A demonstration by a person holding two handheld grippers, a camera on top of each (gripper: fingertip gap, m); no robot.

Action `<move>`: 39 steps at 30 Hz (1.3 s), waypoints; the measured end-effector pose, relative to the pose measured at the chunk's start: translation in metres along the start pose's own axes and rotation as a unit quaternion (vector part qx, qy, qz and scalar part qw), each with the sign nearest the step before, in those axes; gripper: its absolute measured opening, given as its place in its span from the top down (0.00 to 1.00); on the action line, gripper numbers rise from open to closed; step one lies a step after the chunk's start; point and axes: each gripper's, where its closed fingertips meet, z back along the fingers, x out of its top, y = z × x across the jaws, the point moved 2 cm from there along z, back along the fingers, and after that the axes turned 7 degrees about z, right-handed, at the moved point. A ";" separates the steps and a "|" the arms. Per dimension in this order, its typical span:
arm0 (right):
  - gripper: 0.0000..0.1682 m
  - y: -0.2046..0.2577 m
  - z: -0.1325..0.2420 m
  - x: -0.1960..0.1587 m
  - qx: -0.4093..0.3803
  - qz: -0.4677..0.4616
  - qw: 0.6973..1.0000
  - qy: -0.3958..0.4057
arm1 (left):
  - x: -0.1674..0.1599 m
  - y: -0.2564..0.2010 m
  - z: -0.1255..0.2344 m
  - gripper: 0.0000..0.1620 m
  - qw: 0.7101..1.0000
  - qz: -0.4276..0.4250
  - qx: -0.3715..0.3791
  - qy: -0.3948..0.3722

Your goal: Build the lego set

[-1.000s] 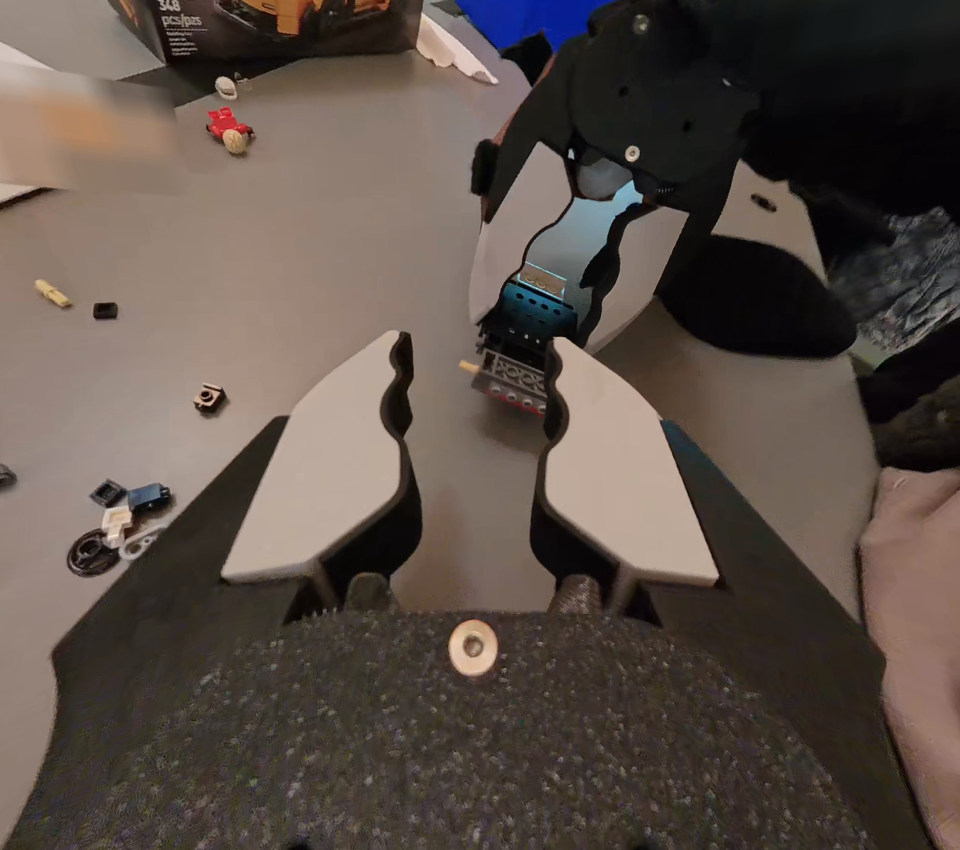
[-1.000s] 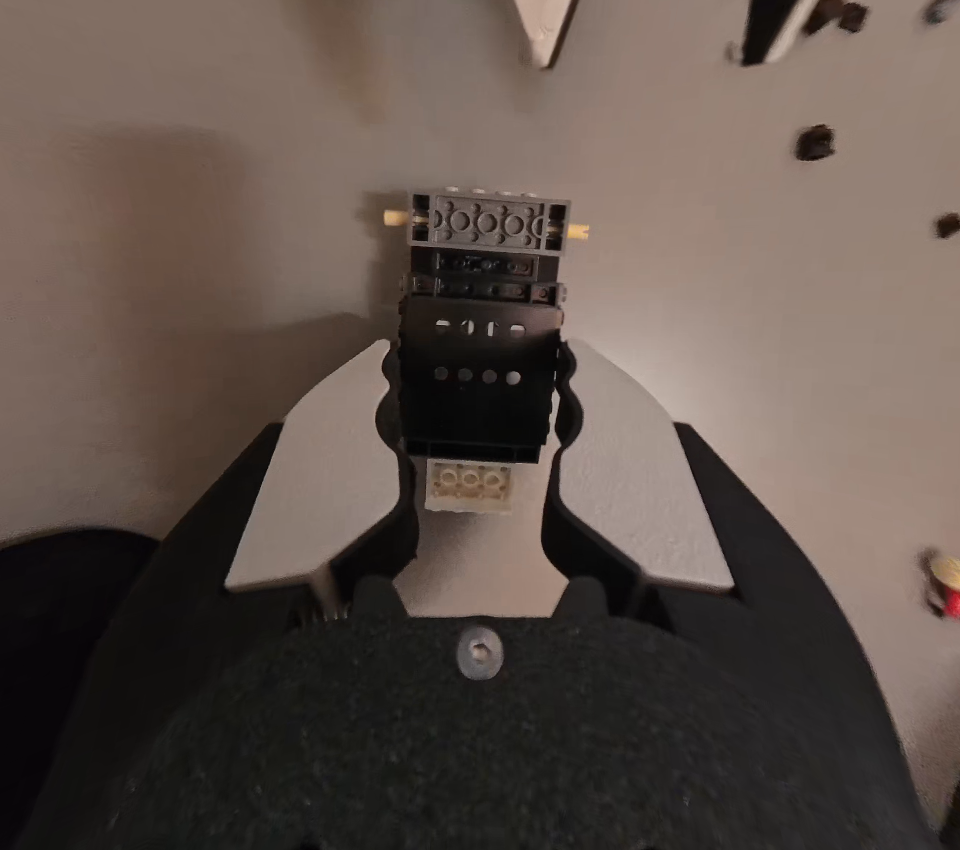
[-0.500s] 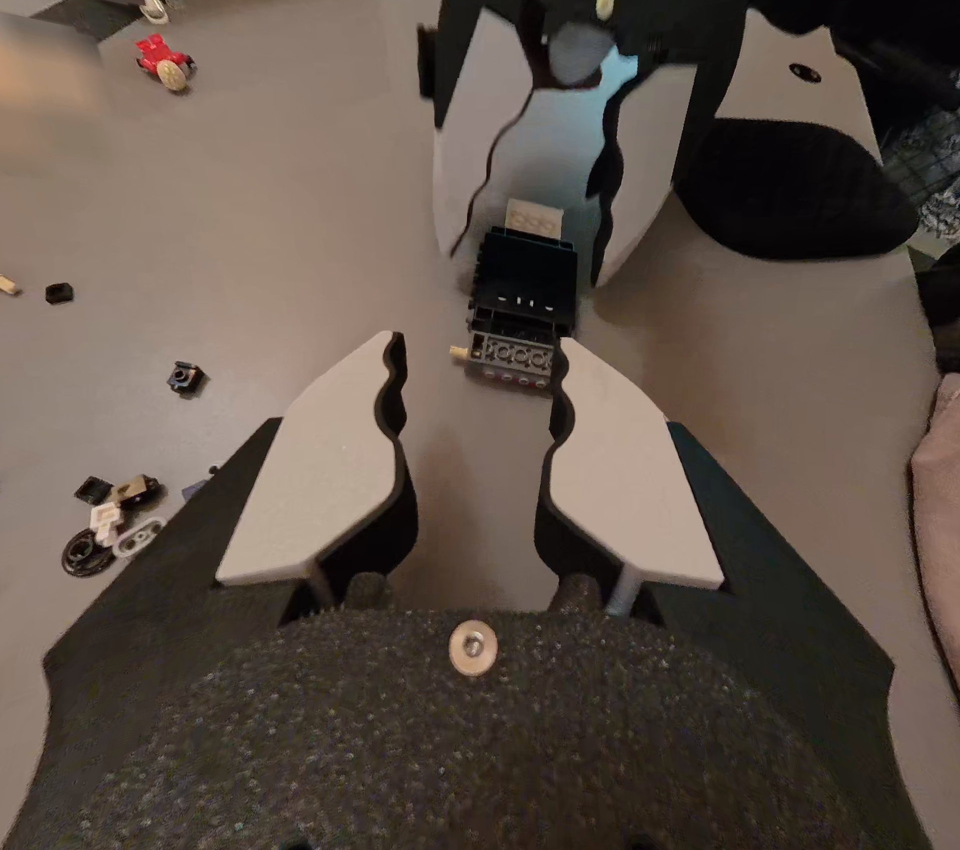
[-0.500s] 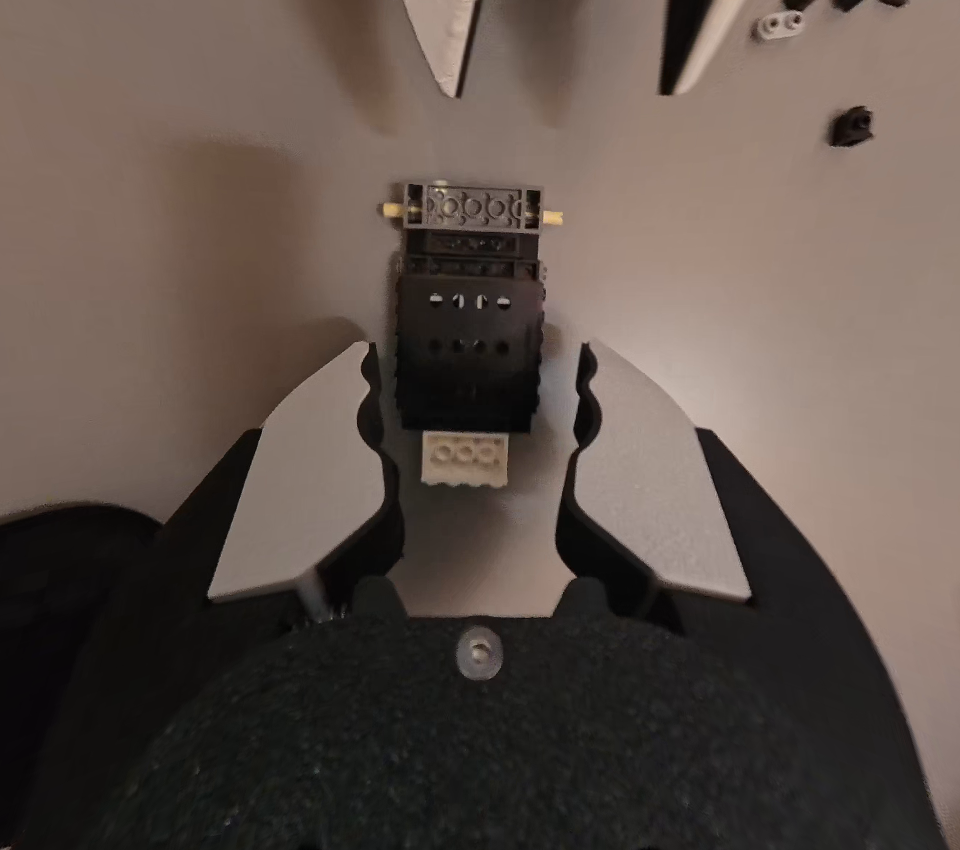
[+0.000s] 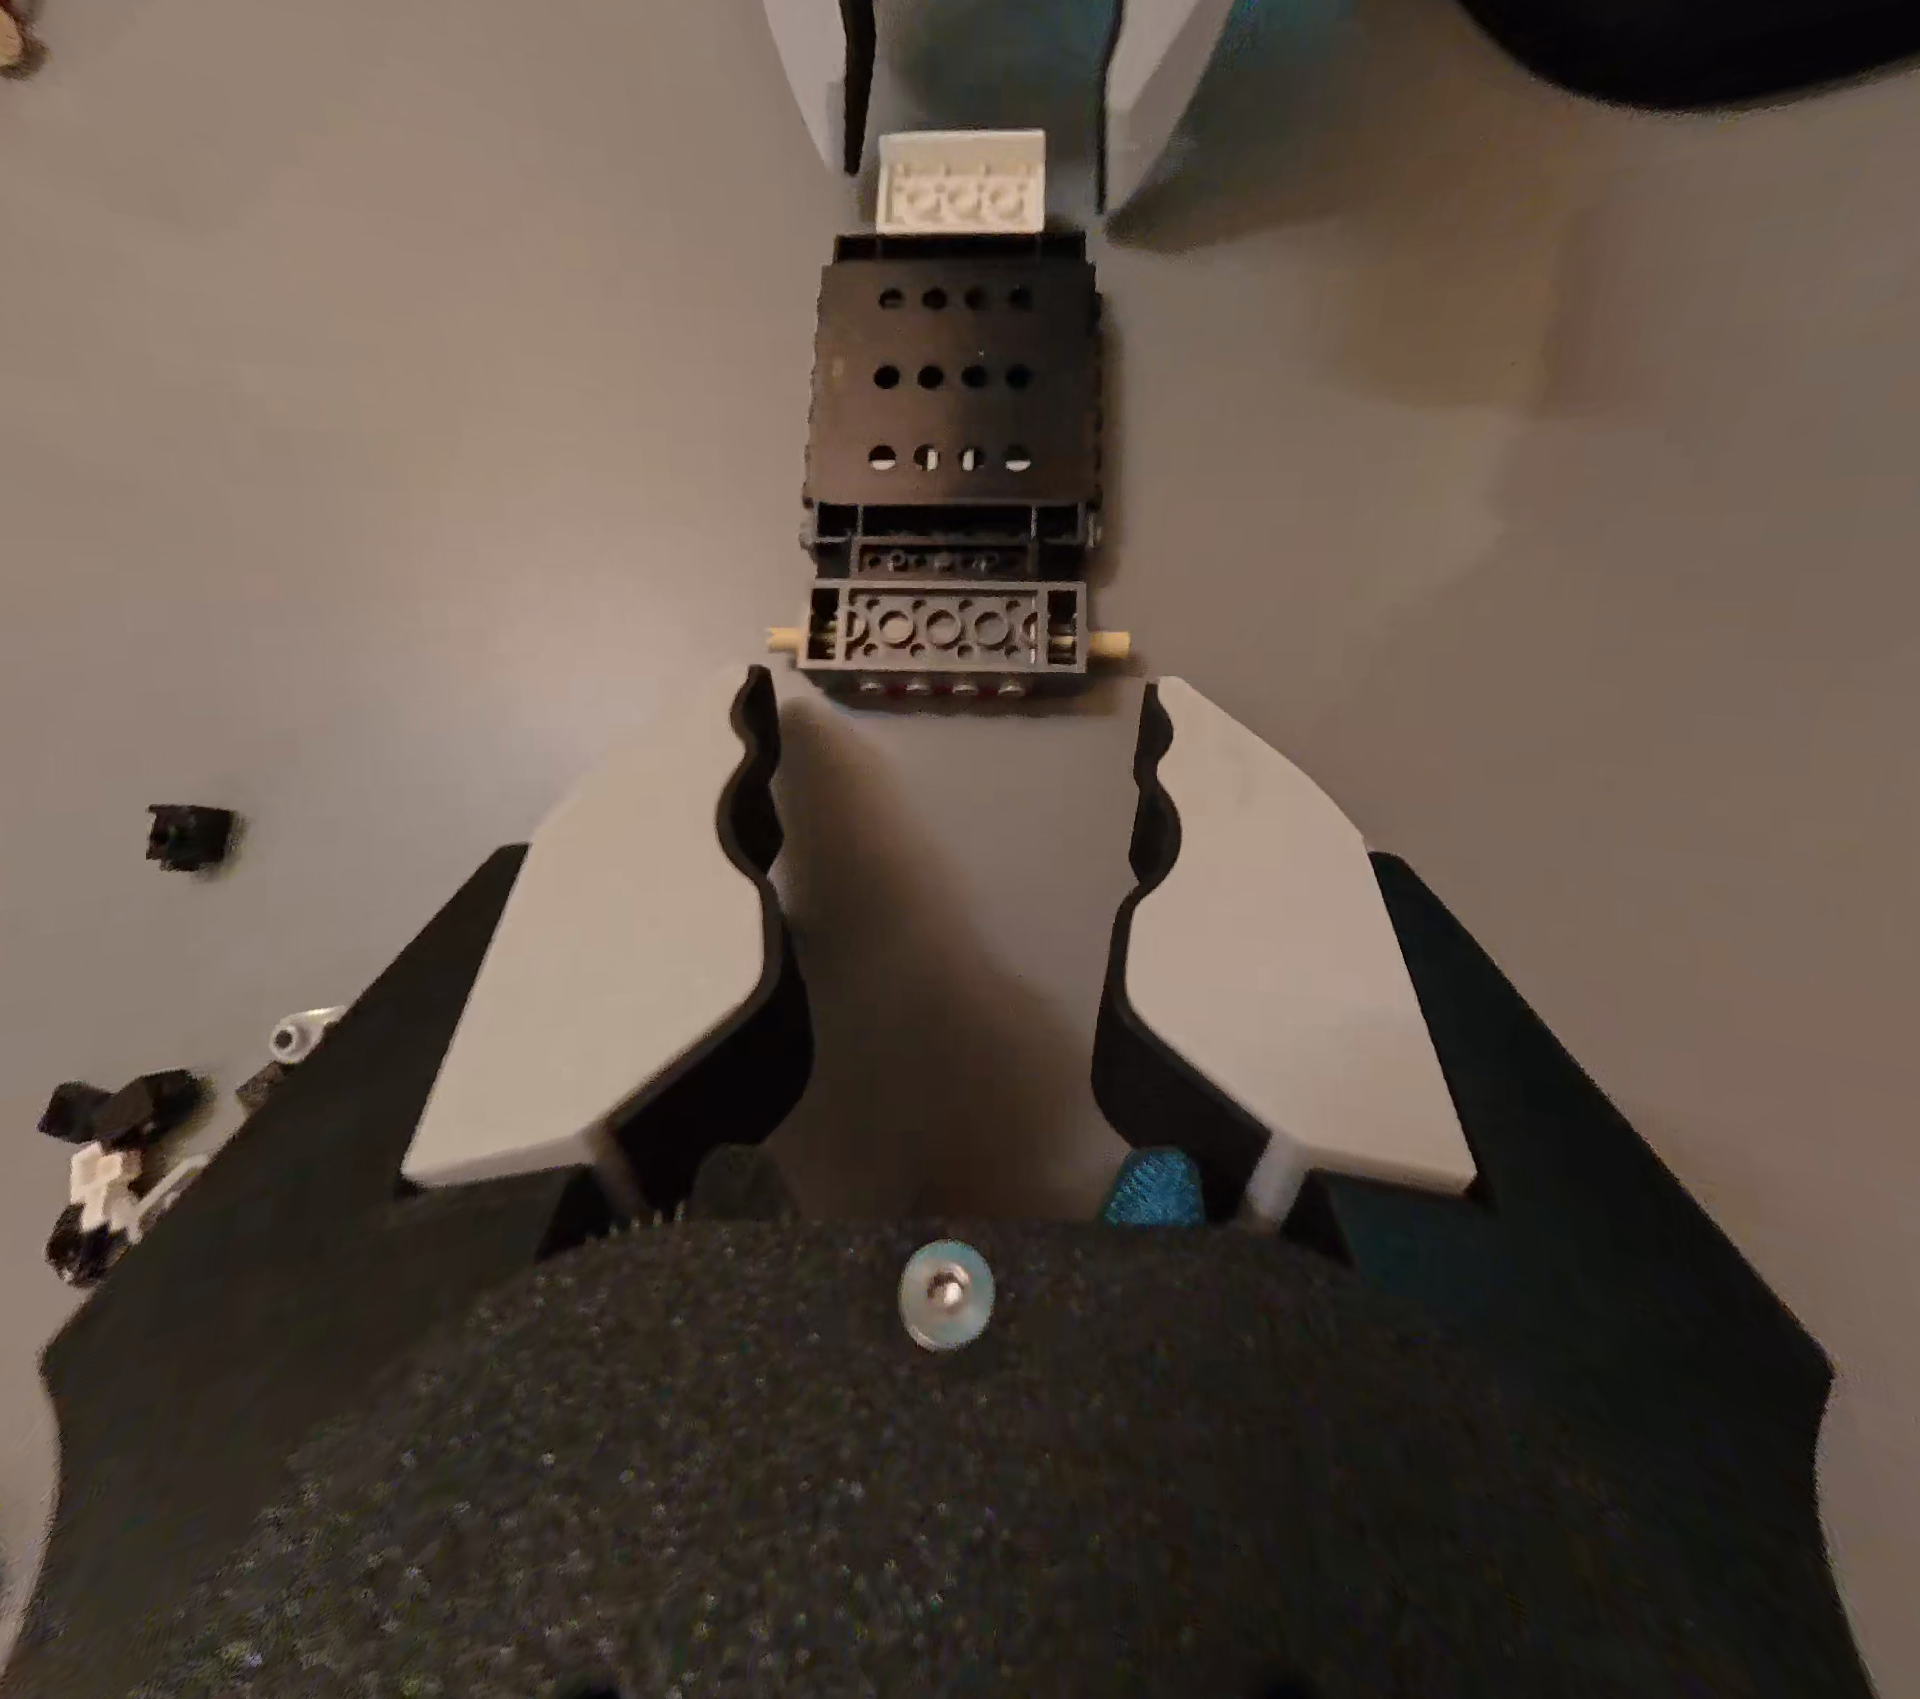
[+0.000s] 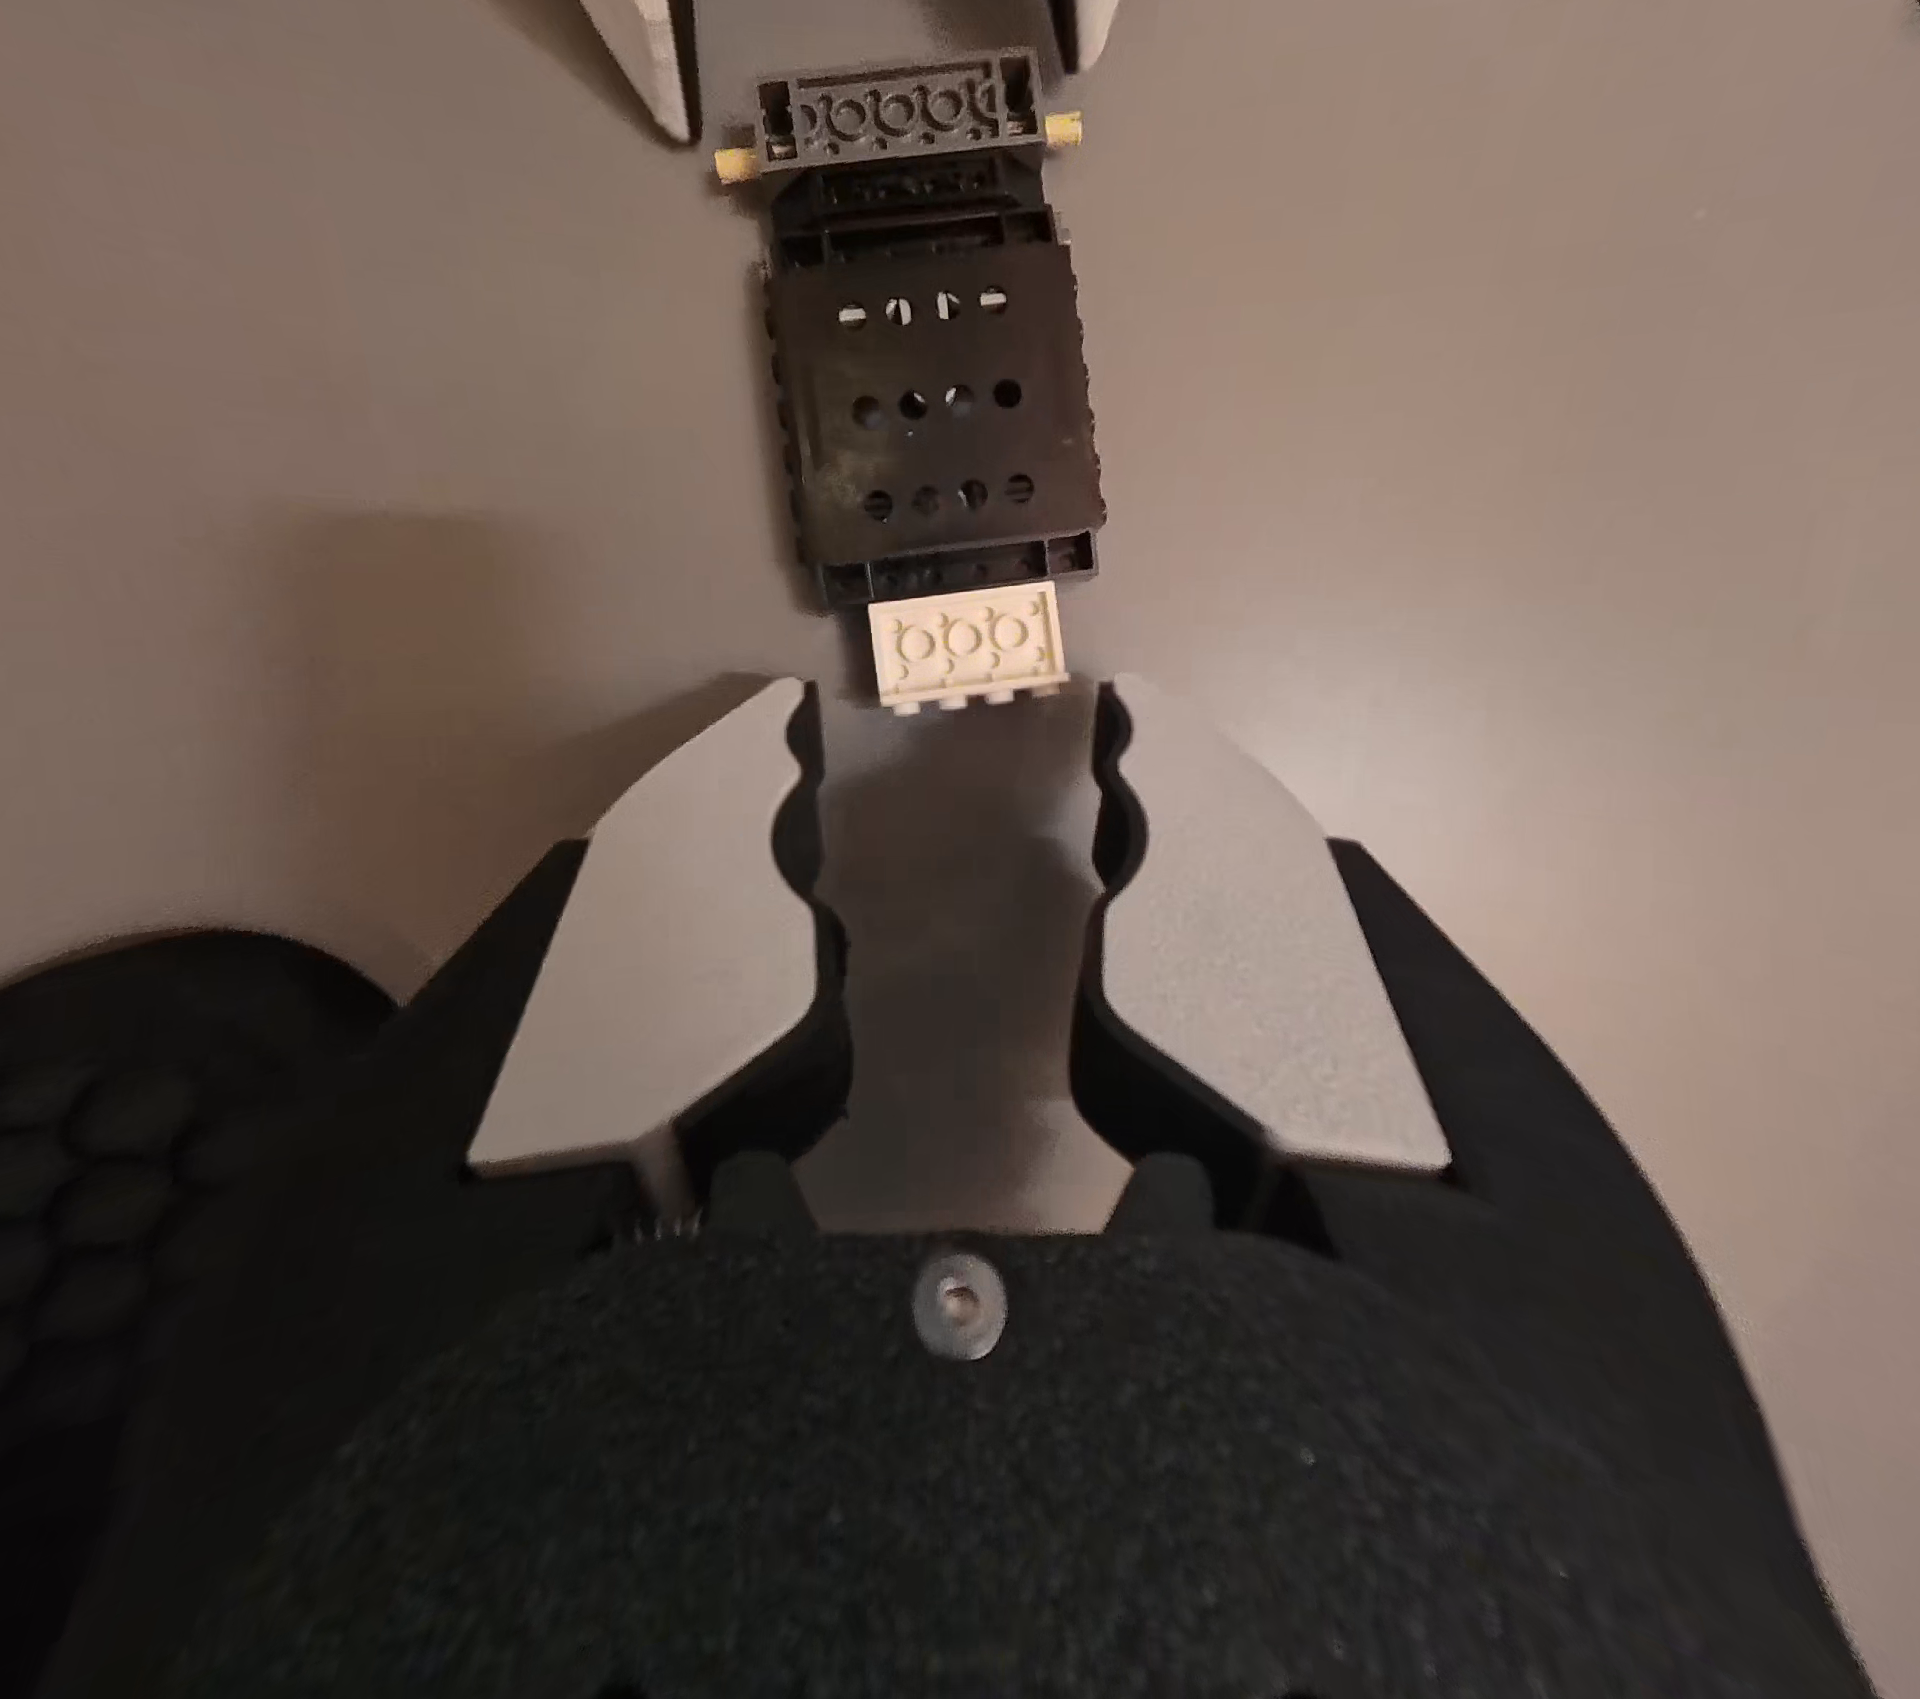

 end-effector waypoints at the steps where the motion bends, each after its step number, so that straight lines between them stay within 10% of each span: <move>1: 0.74 -0.001 -0.001 0.001 0.001 0.002 1.000 -0.003 | 0.000 -0.001 -0.001 0.60 1.000 0.000 0.000 0.003; 39: 0.79 -0.050 0.035 0.029 -0.146 -0.136 0.955 -0.218 | 0.000 0.012 0.009 0.63 0.999 0.032 0.030 -0.006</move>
